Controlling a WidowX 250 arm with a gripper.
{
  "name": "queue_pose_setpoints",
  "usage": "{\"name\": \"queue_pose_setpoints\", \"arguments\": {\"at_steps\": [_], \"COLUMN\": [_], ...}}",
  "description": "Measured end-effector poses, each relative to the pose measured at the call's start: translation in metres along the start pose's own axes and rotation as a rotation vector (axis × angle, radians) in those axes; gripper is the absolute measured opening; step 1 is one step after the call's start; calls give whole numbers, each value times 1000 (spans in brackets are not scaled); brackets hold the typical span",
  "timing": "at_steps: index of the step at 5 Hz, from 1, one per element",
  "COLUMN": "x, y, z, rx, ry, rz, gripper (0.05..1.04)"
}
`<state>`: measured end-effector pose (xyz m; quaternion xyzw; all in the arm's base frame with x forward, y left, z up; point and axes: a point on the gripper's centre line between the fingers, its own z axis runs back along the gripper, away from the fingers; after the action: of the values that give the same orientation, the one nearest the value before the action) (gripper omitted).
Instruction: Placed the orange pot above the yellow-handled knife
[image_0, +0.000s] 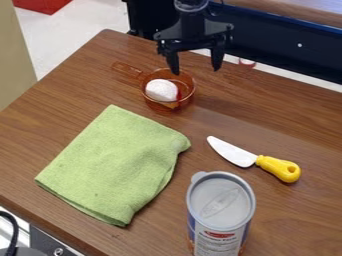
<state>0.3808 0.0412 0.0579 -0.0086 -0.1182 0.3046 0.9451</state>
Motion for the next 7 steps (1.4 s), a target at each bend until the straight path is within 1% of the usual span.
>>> {"name": "queue_pose_setpoints", "arguments": {"at_steps": [1, 2, 3, 4, 5, 6, 7], "x": [13, 20, 23, 17, 16, 9, 8], "y": [-5, -5, -3, 1, -1, -3, -4], "z": [-15, -27, -31, -36, -36, -51, -56], "rx": [29, 60, 78, 103, 103, 128, 130], "ry": [8, 45, 21, 20, 19, 34, 35], "rz": [20, 43, 44, 51, 69, 80, 88], "gripper": [1001, 1001, 1001, 1001, 1001, 1001, 1001]}}
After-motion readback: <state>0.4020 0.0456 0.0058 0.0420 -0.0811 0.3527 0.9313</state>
